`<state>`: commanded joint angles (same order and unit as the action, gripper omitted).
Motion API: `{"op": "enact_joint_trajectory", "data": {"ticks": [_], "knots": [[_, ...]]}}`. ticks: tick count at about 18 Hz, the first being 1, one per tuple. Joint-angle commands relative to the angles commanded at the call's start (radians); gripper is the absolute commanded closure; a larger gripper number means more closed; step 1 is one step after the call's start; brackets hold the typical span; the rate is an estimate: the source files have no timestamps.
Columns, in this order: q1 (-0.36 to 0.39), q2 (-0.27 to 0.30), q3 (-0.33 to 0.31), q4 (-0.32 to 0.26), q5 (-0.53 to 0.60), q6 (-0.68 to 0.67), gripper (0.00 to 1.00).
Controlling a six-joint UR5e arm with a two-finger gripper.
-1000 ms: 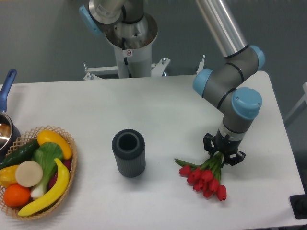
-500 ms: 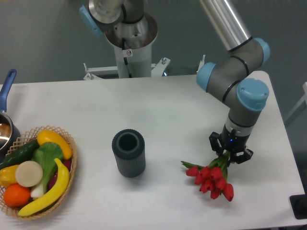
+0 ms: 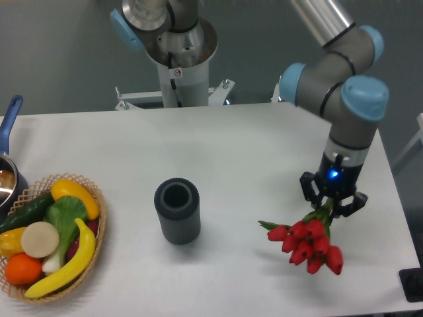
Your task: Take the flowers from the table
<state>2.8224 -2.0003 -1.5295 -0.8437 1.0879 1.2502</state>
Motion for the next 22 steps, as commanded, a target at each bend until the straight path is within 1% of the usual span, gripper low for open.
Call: {"op": "enact_joint_trajectory", "data": {"ticks": [4,9,12,18,22], "knots": [[0.032,0.014,0.037,0.0,-0.092,-0.069,0.63],[0.078,0.017,0.043,0.002,-0.232,-0.094,0.63],[0.092,0.023,0.043,0.002,-0.272,-0.097,0.63],[0.11,0.037,0.043,0.002,-0.281,-0.109,0.63],[0.12,0.038,0.042,0.002,-0.322,-0.115,0.63]]}}
